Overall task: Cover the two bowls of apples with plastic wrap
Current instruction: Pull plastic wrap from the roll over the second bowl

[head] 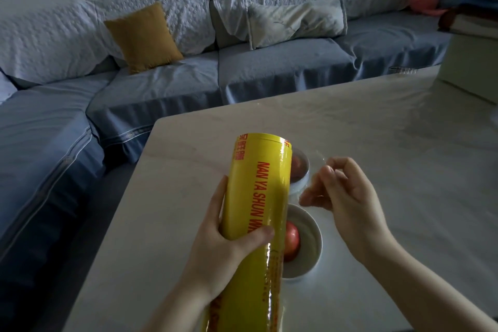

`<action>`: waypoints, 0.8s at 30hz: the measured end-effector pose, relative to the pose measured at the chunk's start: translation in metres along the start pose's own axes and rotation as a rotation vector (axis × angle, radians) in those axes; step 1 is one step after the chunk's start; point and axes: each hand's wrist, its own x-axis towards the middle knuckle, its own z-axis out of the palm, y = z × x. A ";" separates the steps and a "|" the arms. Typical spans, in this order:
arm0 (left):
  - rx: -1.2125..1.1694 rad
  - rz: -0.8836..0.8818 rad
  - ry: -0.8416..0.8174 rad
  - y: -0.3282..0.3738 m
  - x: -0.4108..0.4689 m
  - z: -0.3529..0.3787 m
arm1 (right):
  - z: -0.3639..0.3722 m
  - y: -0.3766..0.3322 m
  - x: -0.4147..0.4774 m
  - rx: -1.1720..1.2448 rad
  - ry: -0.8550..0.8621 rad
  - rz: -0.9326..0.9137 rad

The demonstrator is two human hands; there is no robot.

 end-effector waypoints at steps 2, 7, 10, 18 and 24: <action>0.033 -0.005 0.035 0.002 -0.001 0.005 | 0.004 0.003 -0.001 0.042 0.053 0.042; 0.084 0.003 0.075 0.004 -0.004 0.011 | 0.008 0.014 0.002 0.080 0.008 0.209; 0.083 0.015 0.091 0.003 -0.003 0.008 | 0.006 0.018 -0.002 0.053 -0.180 0.329; 0.057 -0.007 0.129 0.004 -0.002 0.000 | -0.007 0.024 -0.014 -0.104 -0.343 0.264; 0.095 -0.016 0.123 0.003 0.000 0.003 | 0.004 0.021 -0.024 0.050 -0.243 0.122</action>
